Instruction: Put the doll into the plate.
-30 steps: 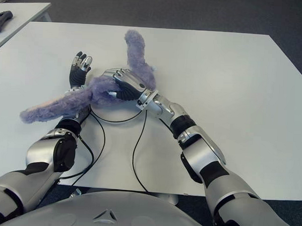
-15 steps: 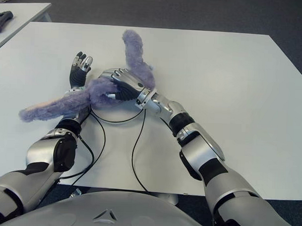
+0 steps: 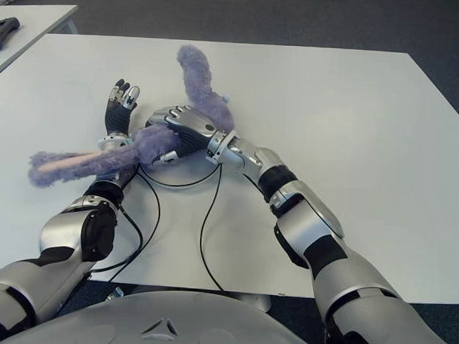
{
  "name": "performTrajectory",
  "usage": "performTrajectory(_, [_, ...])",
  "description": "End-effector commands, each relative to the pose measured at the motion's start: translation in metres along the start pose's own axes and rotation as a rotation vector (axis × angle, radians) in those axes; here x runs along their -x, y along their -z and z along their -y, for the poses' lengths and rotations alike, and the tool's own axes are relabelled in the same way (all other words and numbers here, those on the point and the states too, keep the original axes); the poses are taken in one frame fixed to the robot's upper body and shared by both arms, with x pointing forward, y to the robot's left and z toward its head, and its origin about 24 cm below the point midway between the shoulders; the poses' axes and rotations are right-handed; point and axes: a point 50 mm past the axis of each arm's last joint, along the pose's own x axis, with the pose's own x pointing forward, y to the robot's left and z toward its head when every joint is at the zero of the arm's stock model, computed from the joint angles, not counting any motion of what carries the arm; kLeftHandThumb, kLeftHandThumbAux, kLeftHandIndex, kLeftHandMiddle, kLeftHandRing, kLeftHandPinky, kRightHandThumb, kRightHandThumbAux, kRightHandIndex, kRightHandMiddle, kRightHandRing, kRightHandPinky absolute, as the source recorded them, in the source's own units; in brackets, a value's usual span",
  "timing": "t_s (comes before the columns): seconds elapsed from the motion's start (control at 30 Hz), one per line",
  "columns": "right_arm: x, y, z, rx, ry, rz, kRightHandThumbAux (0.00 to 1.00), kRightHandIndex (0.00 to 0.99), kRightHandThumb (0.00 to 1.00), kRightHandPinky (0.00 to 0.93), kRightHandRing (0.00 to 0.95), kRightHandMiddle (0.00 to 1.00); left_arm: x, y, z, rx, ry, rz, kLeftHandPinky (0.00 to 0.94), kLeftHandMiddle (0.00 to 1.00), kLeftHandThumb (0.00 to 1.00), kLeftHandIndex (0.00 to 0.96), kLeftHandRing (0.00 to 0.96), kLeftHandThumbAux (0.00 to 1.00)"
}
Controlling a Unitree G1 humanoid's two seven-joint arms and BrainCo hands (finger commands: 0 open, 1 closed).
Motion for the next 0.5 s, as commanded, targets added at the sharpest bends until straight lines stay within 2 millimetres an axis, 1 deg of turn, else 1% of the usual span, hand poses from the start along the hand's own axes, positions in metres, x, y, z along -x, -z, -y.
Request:
performTrajectory(0.03, [0.0571,0.0219,-0.0746,0.006,-0.477,-0.216,0.308,0.000,0.070,0.000,0.000,0.000,0.0880,0.1079,-0.0059,0.055,-0.082,-0.476,0.085,0.091,0.000,0.073,0.075,0.511])
performTrajectory(0.23, [0.0568,0.0226,-0.0745,0.033,-0.485,-0.215,0.285,0.000,0.085,0.000,0.000,0.000,0.0877,0.1073,-0.0054,0.050,-0.076,-0.470,0.072,0.090,0.000,0.070,0.074,0.507])
performTrajectory(0.5, [0.0555,0.0229,-0.0746,0.048,-0.496,-0.217,0.270,0.000,0.106,0.000,0.000,0.000,0.0879,0.1078,-0.0048,0.043,-0.073,-0.476,0.077,0.088,0.000,0.057,0.075,0.515])
